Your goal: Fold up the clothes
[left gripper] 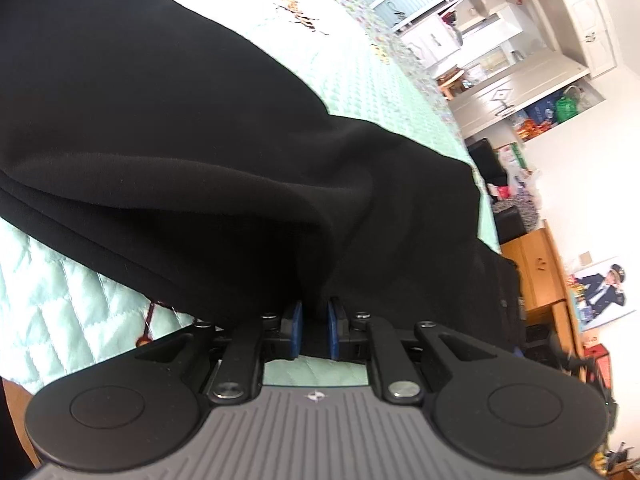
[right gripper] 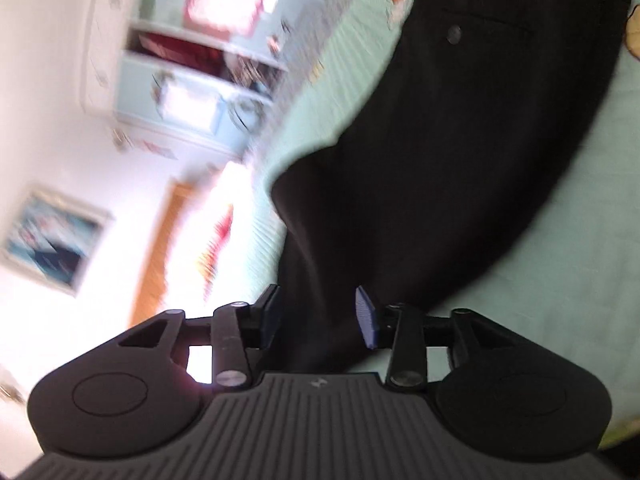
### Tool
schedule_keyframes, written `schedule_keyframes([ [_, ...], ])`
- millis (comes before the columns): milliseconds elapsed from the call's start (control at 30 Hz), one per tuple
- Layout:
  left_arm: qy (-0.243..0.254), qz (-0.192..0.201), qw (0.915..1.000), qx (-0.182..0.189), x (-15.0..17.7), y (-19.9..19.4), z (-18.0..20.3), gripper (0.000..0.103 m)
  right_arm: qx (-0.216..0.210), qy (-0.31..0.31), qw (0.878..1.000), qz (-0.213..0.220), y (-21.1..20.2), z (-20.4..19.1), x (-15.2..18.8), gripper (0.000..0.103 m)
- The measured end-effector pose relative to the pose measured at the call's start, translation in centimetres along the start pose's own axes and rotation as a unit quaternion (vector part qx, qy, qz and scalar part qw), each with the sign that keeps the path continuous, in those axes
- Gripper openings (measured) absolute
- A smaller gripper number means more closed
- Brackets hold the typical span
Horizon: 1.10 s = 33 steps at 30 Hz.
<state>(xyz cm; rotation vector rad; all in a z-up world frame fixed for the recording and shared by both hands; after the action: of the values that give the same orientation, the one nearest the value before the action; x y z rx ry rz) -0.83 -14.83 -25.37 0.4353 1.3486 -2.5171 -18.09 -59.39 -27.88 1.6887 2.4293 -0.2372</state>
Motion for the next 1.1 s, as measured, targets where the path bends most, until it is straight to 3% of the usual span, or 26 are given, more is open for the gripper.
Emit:
schedule_keyframes([
  [67, 0.001, -0.004, 0.9999, 0.013, 0.0, -0.4, -0.2, 0.014, -0.043, 0.021, 0.999, 0.010, 1.5, 0.4, 0.1, 0.063],
  [133, -0.002, -0.010, 0.9997, 0.022, 0.2, -0.7, -0.5, 0.015, -0.052, 0.038, 0.998, -0.002, 3.6, 1.8, 0.9, 0.071],
  [200, -0.007, -0.015, 0.9994, 0.029, 0.3, -1.3, -1.0, 0.015, 0.004, 0.073, 0.996, -0.047, 5.6, 4.0, 3.3, 0.069],
  [233, -0.010, -0.016, 0.9992, 0.034, 0.4, -1.6, -1.2, 0.015, 0.034, 0.067, 0.994, -0.078, 6.3, 4.3, 4.3, 0.054],
  [267, -0.013, -0.015, 0.9990, 0.041, 0.3, -2.0, -1.5, 0.015, 0.039, 0.052, 0.994, -0.086, 6.6, 4.0, 5.0, 0.049],
  [367, -0.015, -0.003, 0.9982, 0.059, 0.1, -3.3, -2.3, 0.019, 0.049, 0.047, 0.994, -0.089, 6.3, 2.3, 4.3, 0.051],
  [433, -0.020, 0.009, 0.9977, 0.064, -0.1, -4.1, -3.0, 0.023, 0.056, 0.010, 0.994, -0.094, 7.1, 0.3, 4.0, 0.051],
  [500, -0.041, 0.039, 0.9966, 0.059, -0.8, -5.3, -4.4, 0.023, 0.031, -0.011, 0.995, -0.095, 7.8, -1.3, 4.1, 0.054],
  [567, -0.062, 0.069, 0.9942, 0.054, -1.6, -6.4, -5.7, 0.023, 0.015, -0.015, 0.996, -0.092, 9.2, -1.5, 3.9, 0.068],
  [633, -0.085, 0.103, 0.9901, 0.044, -2.3, -7.7, -7.2, 0.024, 0.036, -0.011, 0.994, -0.099, 10.5, -0.3, 4.7, 0.071],
  [700, -0.118, 0.143, 0.9826, 0.013, -3.0, -9.1, -9.3, 0.026, 0.055, -0.015, 0.994, -0.096, 10.6, 1.0, 5.4, 0.066],
  [833, -0.190, 0.206, 0.9586, -0.052, -3.8, -11.3, -14.0, 0.027, 0.083, -0.010, 0.993, -0.087, 10.4, 2.9, 6.2, 0.053],
  [933, -0.216, 0.226, 0.9469, -0.076, -4.5, -11.8, -16.7, 0.028, 0.089, 0.012, 0.993, -0.079, 11.1, 3.1, 6.4, 0.050],
  [1000, -0.218, 0.238, 0.9427, -0.085, -5.0, -11.9, -17.6, 0.028, 0.099, 0.012, 0.992, -0.077, 11.4, 2.9, 6.4, 0.050],
  [1100, -0.226, 0.237, 0.9425, -0.066, -5.7, -11.7, -18.7, 0.031, 0.114, 0.010, 0.991, -0.076, 12.4, 2.5, 6.7, 0.050],
])
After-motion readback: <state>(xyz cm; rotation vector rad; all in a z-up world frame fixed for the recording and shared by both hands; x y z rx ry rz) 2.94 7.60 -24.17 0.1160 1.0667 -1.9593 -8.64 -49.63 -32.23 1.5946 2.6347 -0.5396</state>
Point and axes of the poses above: each gripper's, at about its wrist camera, not at the fingertips, and y roughly the way its jaws point, z to its right, x to its underside, the point moved 1 cm from there along y, roughly the way its jaws point, and after that the axes turned 14 degrees about -x, right-handed, at the moved point
